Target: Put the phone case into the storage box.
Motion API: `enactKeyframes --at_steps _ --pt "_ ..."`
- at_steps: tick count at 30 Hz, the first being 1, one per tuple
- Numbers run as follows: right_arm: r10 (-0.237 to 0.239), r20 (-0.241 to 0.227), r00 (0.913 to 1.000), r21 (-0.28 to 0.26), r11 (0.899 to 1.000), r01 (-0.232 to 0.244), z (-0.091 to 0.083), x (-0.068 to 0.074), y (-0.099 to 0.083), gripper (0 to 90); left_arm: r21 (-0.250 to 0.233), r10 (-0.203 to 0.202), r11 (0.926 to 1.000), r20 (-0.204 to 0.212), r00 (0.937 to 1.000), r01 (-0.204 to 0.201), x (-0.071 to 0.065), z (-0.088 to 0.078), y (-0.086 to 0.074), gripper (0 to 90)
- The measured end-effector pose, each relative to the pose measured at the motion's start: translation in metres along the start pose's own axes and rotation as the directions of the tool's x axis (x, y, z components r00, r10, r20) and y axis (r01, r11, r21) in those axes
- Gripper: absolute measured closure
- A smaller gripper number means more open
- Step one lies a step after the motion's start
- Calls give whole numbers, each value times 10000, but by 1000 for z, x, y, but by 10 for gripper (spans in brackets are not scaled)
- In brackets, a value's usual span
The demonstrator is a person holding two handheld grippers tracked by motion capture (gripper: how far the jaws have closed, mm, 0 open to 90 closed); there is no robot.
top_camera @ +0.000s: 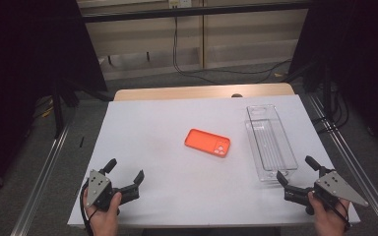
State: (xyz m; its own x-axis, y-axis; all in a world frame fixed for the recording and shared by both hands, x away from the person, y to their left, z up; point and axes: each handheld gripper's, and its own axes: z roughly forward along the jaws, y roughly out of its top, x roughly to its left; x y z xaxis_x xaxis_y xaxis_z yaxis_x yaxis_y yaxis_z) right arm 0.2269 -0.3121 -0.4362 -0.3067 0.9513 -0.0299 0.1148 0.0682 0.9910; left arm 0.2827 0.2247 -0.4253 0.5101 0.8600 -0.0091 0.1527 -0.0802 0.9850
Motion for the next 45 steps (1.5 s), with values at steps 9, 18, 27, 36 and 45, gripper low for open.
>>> enactKeyframes --at_steps 9,18,27,36,45 --pt "105 -37 9999 30 9999 -105 0 -1 -2 0 161 -213 9997 299 9993 208 -4 6 2 31" --pt "220 -87 9997 123 9997 -219 0 -3 -4 0 0 -31 10000 918 9958 31 -11 12 5 13" --pt "217 -85 9997 126 9997 -216 -3 -1 -4 0 122 181 9997 1269 9917 -198 -15 21 5 10" --pt "104 -117 9999 103 9999 -103 -1 0 -2 0 -34 243 9997 1534 9879 -240 -25 34 11 17" --pt "67 -254 9997 154 9999 -63 1 2 -3 0 -393 83 9992 1965 9805 -6 -33 48 29 18"
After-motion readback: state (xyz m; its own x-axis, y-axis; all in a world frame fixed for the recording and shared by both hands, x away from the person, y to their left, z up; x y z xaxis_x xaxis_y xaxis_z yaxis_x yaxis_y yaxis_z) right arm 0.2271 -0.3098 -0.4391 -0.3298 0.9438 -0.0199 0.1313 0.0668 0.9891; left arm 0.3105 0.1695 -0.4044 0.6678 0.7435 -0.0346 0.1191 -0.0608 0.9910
